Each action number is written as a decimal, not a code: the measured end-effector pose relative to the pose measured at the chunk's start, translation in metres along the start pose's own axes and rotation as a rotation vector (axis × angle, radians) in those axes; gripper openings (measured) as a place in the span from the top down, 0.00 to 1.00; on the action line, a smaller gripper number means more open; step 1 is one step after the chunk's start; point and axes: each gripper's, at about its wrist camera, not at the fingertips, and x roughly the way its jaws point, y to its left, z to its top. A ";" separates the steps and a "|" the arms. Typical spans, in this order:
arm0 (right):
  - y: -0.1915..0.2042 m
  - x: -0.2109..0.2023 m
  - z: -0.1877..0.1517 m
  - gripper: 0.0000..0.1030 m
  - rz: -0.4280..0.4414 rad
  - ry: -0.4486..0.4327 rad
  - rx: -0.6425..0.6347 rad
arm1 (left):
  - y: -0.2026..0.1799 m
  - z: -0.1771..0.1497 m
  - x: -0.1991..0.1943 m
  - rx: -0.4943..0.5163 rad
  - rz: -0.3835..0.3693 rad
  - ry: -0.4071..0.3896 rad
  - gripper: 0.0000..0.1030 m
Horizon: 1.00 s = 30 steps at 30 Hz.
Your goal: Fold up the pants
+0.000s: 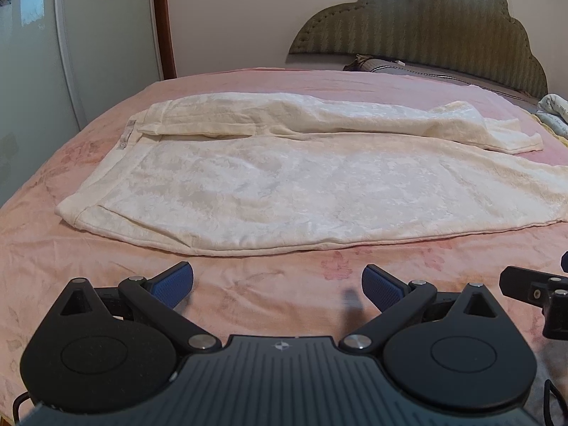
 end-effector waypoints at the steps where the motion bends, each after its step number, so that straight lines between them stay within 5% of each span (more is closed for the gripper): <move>1: 0.000 0.000 0.000 0.00 0.002 -0.010 0.001 | 0.000 0.000 0.000 0.002 0.004 -0.001 0.00; 17: 0.005 -0.002 0.002 0.00 0.039 -0.051 -0.026 | 0.002 0.001 0.004 0.022 0.020 -0.013 0.00; 21: 0.014 -0.009 0.009 0.00 0.070 -0.150 -0.126 | 0.006 0.008 0.005 0.024 0.013 -0.037 0.00; 26: 0.033 -0.027 0.031 0.00 0.087 -0.493 -0.410 | 0.020 0.036 0.015 -0.005 0.020 -0.080 0.00; 30: 0.046 0.009 0.077 0.00 0.125 -0.392 -0.528 | 0.033 0.061 0.030 -0.047 0.057 -0.122 0.00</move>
